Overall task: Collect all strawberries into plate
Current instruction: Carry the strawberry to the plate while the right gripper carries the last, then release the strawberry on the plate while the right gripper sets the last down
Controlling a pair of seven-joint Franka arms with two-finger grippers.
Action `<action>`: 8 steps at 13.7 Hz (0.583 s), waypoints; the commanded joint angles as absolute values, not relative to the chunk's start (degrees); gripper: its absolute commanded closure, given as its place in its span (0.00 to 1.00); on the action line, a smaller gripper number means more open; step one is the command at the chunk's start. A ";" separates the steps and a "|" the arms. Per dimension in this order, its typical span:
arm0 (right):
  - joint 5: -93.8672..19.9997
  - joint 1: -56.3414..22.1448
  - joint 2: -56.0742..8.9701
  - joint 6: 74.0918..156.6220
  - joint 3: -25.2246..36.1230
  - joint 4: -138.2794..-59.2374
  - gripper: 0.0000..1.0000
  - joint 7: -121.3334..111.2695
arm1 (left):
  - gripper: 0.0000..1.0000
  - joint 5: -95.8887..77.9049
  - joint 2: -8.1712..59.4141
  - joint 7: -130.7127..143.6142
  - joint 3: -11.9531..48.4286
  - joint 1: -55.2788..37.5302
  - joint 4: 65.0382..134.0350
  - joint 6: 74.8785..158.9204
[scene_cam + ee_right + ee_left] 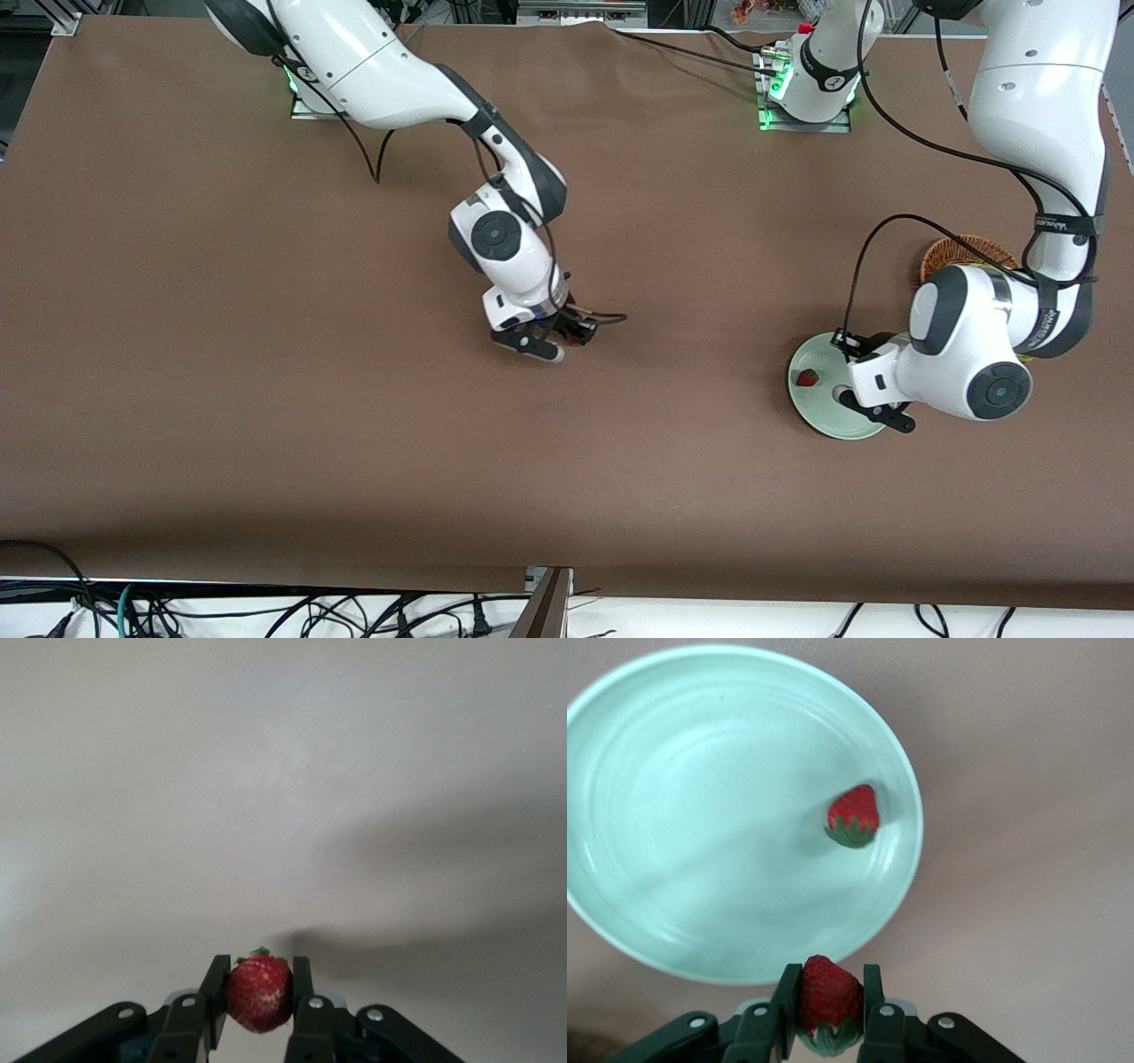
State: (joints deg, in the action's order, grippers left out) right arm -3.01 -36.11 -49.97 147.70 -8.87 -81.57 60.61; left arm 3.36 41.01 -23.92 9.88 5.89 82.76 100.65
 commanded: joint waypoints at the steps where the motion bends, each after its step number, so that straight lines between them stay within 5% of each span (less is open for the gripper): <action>1: -3.52 -38.31 -53.52 147.92 -8.26 -76.82 0.67 62.57 | 0.88 5.01 42.10 -34.33 10.37 6.15 84.98 108.24; 3: -3.52 -38.67 -54.05 148.36 -8.26 -76.82 0.51 62.58 | 0.87 5.19 42.71 -39.97 10.37 6.68 86.13 111.88; 4: -3.34 -38.76 -54.05 148.36 -8.26 -76.82 0.34 62.58 | 0.87 5.19 43.06 -40.08 10.37 6.77 86.65 112.15; 5: -2.99 -38.76 -54.14 148.36 -8.17 -76.82 0.00 62.32 | 0.86 5.19 43.07 -40.17 10.37 6.85 87.01 112.32; 6: -2.99 -38.76 -54.05 148.36 -8.17 -76.82 0.00 62.05 | 0.76 5.19 43.07 -40.08 10.46 6.77 87.19 112.41; 7: -2.99 -38.67 -53.62 148.19 -7.83 -76.73 0.00 61.35 | 0.58 5.10 43.07 -40.08 10.46 6.85 87.27 112.50; 8: -2.90 -38.06 -52.57 147.66 -7.56 -76.73 0.00 60.91 | 0.18 5.10 43.07 -40.08 10.46 6.86 87.28 112.41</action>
